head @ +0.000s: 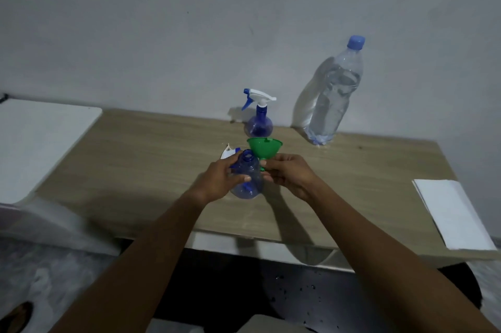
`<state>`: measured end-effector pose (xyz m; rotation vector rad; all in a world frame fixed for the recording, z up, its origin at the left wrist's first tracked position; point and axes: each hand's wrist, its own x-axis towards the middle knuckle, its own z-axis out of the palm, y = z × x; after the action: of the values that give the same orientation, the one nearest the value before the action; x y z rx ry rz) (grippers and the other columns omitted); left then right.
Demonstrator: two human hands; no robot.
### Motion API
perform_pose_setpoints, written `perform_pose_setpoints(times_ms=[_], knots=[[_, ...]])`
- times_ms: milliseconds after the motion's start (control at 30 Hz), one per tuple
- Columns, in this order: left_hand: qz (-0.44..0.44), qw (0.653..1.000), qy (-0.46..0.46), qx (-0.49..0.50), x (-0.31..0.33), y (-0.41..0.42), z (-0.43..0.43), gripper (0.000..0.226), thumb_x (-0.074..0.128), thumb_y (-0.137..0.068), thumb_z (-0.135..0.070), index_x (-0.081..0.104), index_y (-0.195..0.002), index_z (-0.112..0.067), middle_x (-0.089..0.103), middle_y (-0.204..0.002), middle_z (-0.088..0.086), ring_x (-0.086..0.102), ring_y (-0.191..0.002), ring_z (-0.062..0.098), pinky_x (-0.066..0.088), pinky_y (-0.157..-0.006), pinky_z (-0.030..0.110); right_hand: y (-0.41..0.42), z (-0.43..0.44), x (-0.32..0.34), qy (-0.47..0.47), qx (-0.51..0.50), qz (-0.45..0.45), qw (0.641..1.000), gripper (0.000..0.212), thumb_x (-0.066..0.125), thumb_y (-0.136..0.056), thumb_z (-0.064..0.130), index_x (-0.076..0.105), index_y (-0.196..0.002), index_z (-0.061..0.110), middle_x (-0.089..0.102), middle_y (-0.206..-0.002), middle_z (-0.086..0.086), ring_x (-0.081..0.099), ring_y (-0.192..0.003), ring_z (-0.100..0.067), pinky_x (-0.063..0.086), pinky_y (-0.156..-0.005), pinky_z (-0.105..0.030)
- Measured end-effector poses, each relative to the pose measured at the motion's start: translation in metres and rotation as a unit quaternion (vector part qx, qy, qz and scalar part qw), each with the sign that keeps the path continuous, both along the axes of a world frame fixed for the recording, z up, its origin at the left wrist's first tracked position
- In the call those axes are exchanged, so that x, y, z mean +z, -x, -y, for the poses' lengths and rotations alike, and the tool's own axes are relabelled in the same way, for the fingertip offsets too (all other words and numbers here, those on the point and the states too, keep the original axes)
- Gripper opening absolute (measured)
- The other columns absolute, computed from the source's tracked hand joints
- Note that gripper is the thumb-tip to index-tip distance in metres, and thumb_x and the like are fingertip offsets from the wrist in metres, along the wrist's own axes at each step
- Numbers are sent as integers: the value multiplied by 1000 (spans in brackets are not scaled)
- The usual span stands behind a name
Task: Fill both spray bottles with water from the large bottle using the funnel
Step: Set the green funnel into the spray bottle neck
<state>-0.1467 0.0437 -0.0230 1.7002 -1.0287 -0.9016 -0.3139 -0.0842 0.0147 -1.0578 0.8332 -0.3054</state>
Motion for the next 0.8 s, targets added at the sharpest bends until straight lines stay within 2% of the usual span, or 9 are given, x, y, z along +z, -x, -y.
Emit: perform_pose_setpoints(times_ms=[133, 200, 300, 433, 533, 633, 800], knots=[[-17, 1000, 7, -5, -3, -2, 1, 63, 79, -83, -1, 57, -140, -19, 69, -129, 6, 68, -117, 20, 50, -109, 41, -10, 2, 17, 63, 14, 12, 998, 11, 76, -87, 6, 73, -82, 16, 75, -76, 7, 66, -67, -2, 51, -73, -22], [-24, 1000, 9, -10, -3, -3, 1, 62, 78, -83, 0, 57, -139, -18, 69, -129, 6, 67, -117, 19, 50, -108, 40, -16, 2, 21, 94, 18, 28, 995, 12, 75, -88, 7, 75, -87, 19, 76, -79, 11, 66, -71, 3, 46, -76, -22], [-29, 999, 19, -20, -3, -3, 1, 63, 77, -84, 1, 55, -142, -12, 68, -129, 8, 67, -118, 21, 51, -107, 39, -24, -1, 20, 123, 10, 60, 991, 15, 74, -88, 6, 77, -101, 13, 77, -89, 8, 68, -81, 2, 46, -80, -23], [-35, 999, 13, -27, -4, -5, 2, 62, 77, -85, 0, 54, -141, -9, 67, -131, 9, 65, -120, 22, 50, -108, 41, -28, -5, 14, 132, 11, 87, 987, 27, 68, -89, -6, 71, -115, -5, 79, -87, 7, 71, -81, 0, 53, -72, -14], [-36, 999, 10, -34, -6, -8, 3, 58, 77, -85, -1, 56, -139, -6, 67, -132, 9, 65, -121, 22, 51, -106, 40, -28, -5, 7, 148, 27, 81, 985, 27, 70, -86, -7, 73, -113, -2, 80, -93, 0, 73, -90, -9, 56, -82, -21], [-36, 999, 18, -34, -7, -8, 4, 56, 75, -85, 2, 55, -138, -2, 63, -135, 12, 65, -121, 23, 54, -100, 29, -24, -4, 3, 155, 45, 67, 985, 21, 69, -87, -10, 75, -103, 3, 80, -84, 5, 72, -80, -3, 54, -72, -14], [-30, 999, 16, -41, -7, -7, 3, 59, 75, -87, -1, 53, -141, -8, 63, -134, 9, 66, -120, 18, 54, -98, 26, -21, -3, 5, 155, 63, 63, 984, 26, 66, -87, -14, 72, -99, 9, 77, -74, 14, 69, -70, 6, 50, -63, -8]])
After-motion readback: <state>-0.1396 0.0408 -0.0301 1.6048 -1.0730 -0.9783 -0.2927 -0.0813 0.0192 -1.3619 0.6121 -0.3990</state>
